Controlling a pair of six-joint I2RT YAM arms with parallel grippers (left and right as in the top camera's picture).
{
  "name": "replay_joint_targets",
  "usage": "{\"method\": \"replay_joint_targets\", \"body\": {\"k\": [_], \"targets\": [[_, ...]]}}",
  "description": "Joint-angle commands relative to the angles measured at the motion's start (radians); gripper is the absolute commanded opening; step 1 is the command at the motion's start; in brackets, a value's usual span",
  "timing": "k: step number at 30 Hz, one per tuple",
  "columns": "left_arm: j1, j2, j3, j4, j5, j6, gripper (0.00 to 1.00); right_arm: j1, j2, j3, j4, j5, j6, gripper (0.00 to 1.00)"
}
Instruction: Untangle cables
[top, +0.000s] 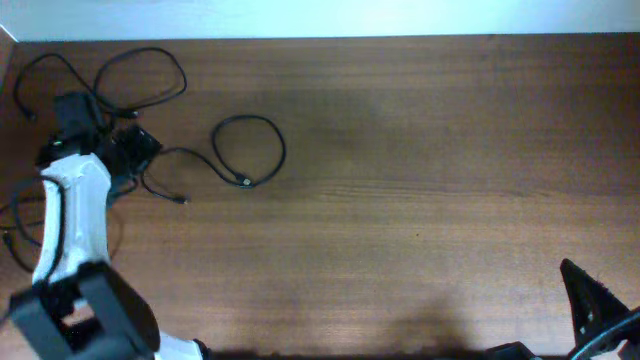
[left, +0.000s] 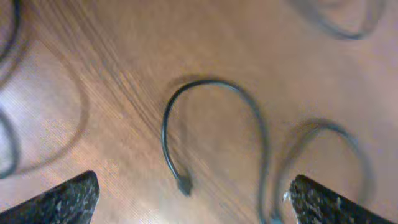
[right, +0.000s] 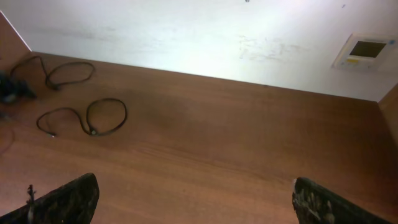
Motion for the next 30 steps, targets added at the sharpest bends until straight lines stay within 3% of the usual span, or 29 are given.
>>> {"method": "replay_joint_targets", "body": {"k": [1,5,6,7,8,9,14,21,25,27,30], "targets": [[0.002,-0.204,0.088,-0.061,0.131,0.114,0.99,-0.007,-0.004,0.000,-0.004,0.008,0.007,0.99],[-0.074,-0.266,0.081,-0.113,0.134,0.113,1.00,-0.007,-0.004,0.000,-0.004,0.009,0.007,0.98],[-0.127,-0.248,0.072,-0.113,0.134,0.114,0.84,-0.007,-0.004,0.000,-0.005,0.009,0.007,0.98],[-0.186,-0.224,0.066,-0.090,0.134,0.138,0.57,-0.007,-0.004,0.000,-0.005,0.009,0.007,0.99],[-0.251,-0.198,0.066,-0.053,0.134,0.164,0.38,-0.007,-0.004,0.000,-0.004,0.009,0.007,0.98],[-0.333,-0.164,0.066,0.002,0.134,0.171,0.01,-0.007,-0.004,0.000,-0.005,0.009,0.007,0.99],[-0.570,0.054,0.066,0.248,0.126,0.171,0.00,-0.007,-0.004,0.000,-0.005,0.009,0.007,0.98],[-0.668,0.374,0.066,0.531,0.126,0.170,0.00,-0.007,-0.004,0.000,-0.004,0.009,0.007,0.99],[-0.668,0.430,0.066,0.577,0.042,0.171,0.05,-0.007,-0.004,0.000,-0.005,0.009,0.007,0.99],[-0.667,0.477,0.066,0.586,0.023,0.174,0.00,-0.007,-0.004,0.000,-0.004,0.009,0.007,0.98],[-0.667,0.511,0.066,0.577,-0.070,0.174,0.00,-0.007,-0.004,0.000,-0.004,0.009,0.007,0.98]]}}
